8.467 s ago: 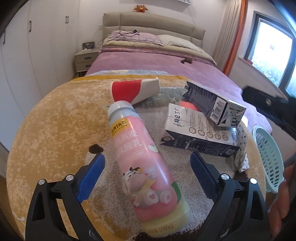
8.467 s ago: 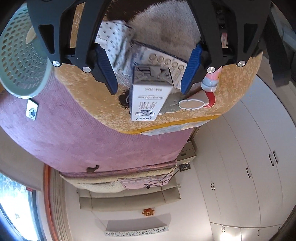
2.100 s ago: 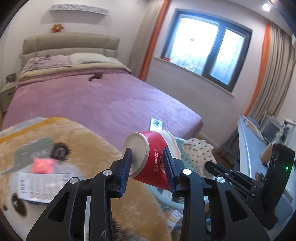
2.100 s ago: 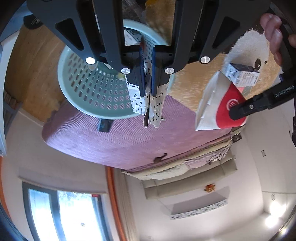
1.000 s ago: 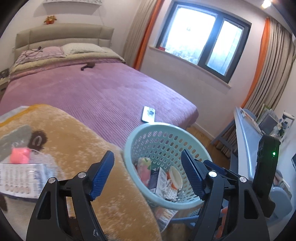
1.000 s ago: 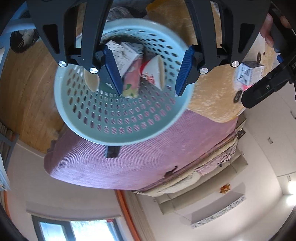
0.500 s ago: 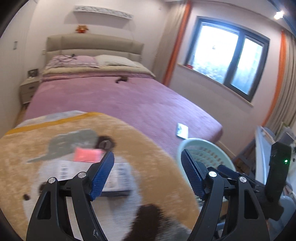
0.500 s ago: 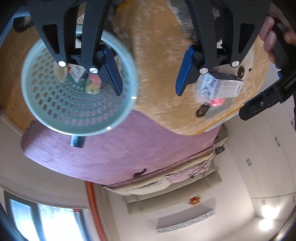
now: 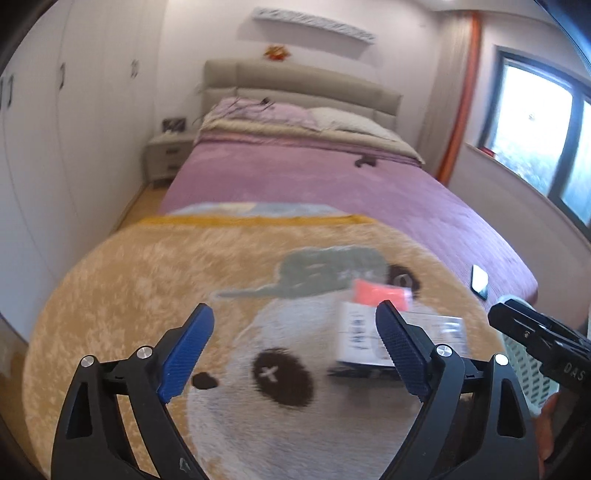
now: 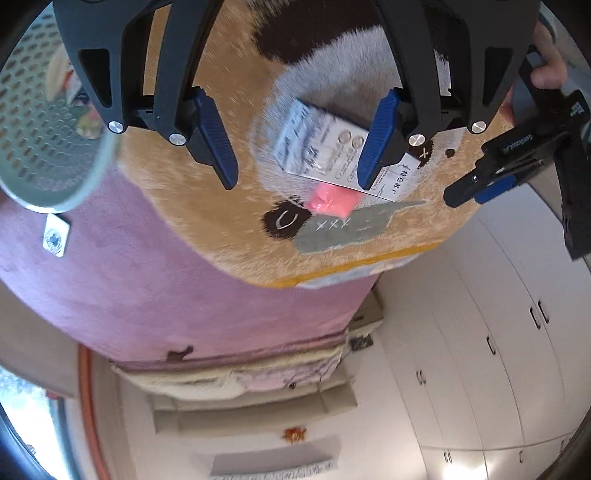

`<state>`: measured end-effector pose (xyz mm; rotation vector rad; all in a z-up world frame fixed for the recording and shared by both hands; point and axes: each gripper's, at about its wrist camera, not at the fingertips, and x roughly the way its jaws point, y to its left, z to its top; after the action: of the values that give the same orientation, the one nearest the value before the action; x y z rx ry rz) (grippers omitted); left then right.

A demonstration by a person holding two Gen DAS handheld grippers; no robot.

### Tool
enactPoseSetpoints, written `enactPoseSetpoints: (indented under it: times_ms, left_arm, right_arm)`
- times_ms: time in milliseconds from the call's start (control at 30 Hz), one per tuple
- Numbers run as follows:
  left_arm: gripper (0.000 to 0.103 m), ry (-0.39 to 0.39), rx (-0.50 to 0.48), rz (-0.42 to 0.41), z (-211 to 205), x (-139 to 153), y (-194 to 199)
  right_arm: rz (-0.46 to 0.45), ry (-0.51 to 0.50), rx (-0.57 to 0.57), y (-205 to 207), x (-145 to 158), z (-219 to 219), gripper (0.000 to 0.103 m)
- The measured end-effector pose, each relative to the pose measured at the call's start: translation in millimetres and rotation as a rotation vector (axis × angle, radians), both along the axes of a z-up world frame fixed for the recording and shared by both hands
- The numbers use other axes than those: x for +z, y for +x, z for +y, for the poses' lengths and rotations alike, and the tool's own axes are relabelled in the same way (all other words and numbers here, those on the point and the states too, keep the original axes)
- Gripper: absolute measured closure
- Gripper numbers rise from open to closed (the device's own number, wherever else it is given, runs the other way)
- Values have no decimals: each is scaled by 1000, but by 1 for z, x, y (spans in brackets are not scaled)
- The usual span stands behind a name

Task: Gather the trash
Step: 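Grasp the pink packet with the left tool while the right tool grasps the white milk carton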

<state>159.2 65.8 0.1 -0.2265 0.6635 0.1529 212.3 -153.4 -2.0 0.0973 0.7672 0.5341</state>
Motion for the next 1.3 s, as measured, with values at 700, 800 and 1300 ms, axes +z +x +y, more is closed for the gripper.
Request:
enactPoseSetpoints:
  times_ms: [700,800,1300]
  left_arm:
    - [16,-157,101,-30,54,-31,-13]
    - [16,-157,100,-33,55,-31,-14]
    - [17,-145,-84,-6,16,-28,-5]
  right_arm:
    - [88,-125,325,-29,-34,59,25]
    - [25,-207,317,-33,-34,80,25]
    - [-11,-293,146,-79,-39,24,51]
